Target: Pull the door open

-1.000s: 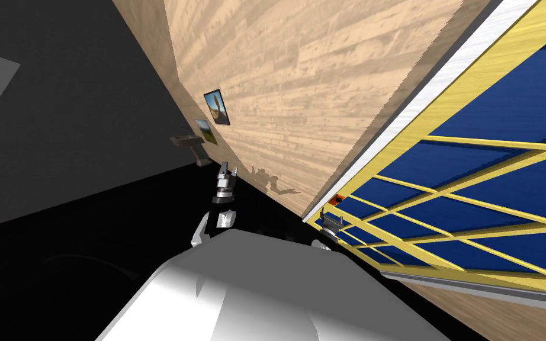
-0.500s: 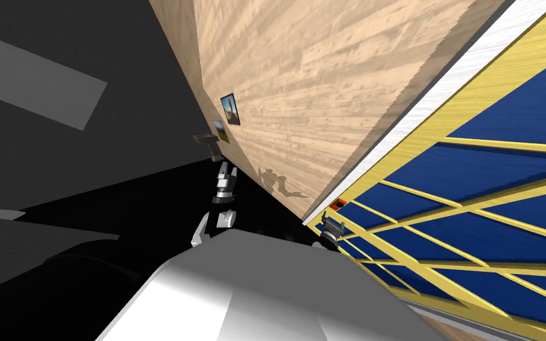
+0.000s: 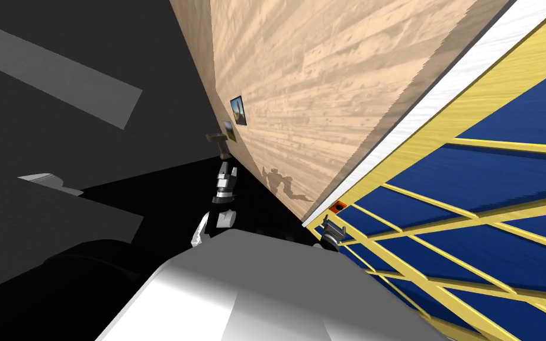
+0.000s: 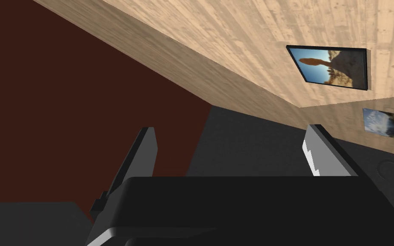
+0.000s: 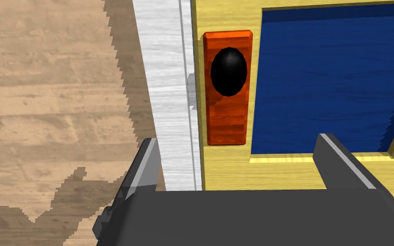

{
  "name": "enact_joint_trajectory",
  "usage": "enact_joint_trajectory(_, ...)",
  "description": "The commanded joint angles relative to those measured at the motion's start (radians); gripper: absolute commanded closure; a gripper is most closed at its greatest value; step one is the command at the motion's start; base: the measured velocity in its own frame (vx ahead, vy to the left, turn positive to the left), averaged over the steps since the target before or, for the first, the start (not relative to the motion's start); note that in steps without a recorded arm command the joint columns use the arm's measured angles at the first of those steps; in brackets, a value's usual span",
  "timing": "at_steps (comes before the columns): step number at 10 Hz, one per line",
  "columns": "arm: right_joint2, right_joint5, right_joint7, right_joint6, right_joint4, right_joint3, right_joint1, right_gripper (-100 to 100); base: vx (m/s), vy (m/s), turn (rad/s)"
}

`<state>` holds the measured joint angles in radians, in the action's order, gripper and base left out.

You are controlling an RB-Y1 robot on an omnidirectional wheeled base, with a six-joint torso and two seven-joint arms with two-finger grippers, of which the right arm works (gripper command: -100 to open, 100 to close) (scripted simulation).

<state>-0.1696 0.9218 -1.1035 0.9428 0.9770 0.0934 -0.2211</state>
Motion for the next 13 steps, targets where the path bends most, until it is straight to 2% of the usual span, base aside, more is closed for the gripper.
enact_joint_trajectory(1, 0.000, 0.000, 0.000, 0.000, 0.000, 0.000, 0.000, -100, -0.016, -0.041, 0.036)
enact_joint_trajectory(2, -0.021, 0.000, -0.035, 0.008, -0.018, 0.004, -0.006, -100, 0.103, -0.009, -0.017)
enact_joint_trajectory(3, -0.030, -0.001, -0.048, 0.011, -0.024, 0.005, -0.009, -100, 0.172, -0.003, -0.004)
enact_joint_trajectory(4, -0.050, -0.002, -0.079, 0.017, -0.040, 0.008, -0.015, -100, 0.195, 0.013, -0.007)
enact_joint_trajectory(13, -0.164, -0.010, -0.257, 0.054, -0.127, 0.028, -0.052, -100, 0.104, 0.001, -0.008)
